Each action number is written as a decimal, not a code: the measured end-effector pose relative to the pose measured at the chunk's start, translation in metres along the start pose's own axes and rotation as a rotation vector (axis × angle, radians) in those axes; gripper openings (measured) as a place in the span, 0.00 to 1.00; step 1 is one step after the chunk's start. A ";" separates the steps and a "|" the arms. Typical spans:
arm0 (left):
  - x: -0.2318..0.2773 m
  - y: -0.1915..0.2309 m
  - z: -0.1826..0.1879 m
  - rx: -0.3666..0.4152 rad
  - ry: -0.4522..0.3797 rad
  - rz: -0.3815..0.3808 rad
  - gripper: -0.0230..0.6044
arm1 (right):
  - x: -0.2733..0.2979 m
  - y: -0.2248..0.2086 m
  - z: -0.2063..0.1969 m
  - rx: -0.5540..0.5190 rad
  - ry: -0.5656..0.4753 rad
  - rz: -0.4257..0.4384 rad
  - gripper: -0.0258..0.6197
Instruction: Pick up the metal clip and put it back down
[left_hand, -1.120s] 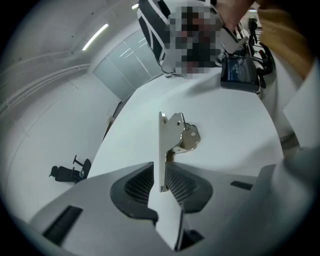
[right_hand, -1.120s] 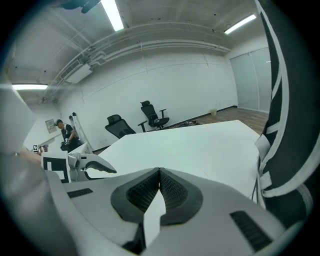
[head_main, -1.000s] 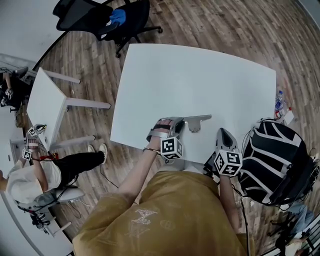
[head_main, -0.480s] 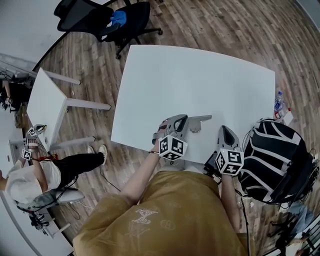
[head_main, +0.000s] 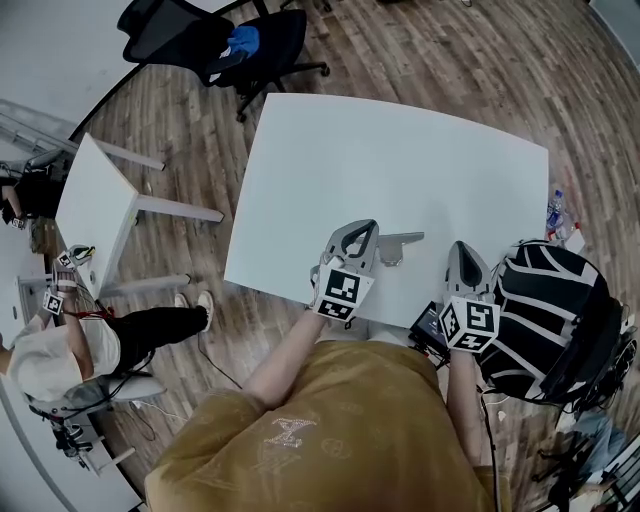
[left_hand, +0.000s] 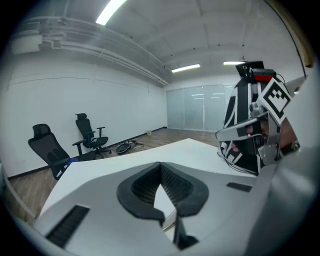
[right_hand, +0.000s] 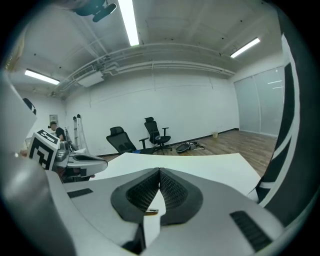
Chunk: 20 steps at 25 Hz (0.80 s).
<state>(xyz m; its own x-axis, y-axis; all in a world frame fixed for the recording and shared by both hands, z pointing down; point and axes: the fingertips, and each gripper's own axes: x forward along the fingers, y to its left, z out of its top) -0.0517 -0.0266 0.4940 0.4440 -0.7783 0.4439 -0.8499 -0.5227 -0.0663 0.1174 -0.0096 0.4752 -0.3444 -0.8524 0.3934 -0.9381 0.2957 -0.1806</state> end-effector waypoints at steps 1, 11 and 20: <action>-0.002 0.002 0.007 -0.015 -0.014 0.008 0.05 | -0.001 0.000 0.005 -0.009 -0.011 0.001 0.05; -0.026 0.018 0.065 -0.090 -0.179 0.097 0.05 | -0.009 0.006 0.043 -0.085 -0.111 -0.008 0.05; -0.034 0.025 0.084 -0.082 -0.238 0.122 0.05 | -0.017 0.006 0.080 -0.110 -0.206 -0.032 0.05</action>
<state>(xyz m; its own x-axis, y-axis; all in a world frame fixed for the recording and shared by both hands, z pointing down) -0.0647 -0.0423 0.4024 0.3826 -0.8987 0.2142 -0.9171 -0.3975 -0.0294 0.1209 -0.0283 0.3953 -0.3103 -0.9287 0.2031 -0.9506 0.3029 -0.0674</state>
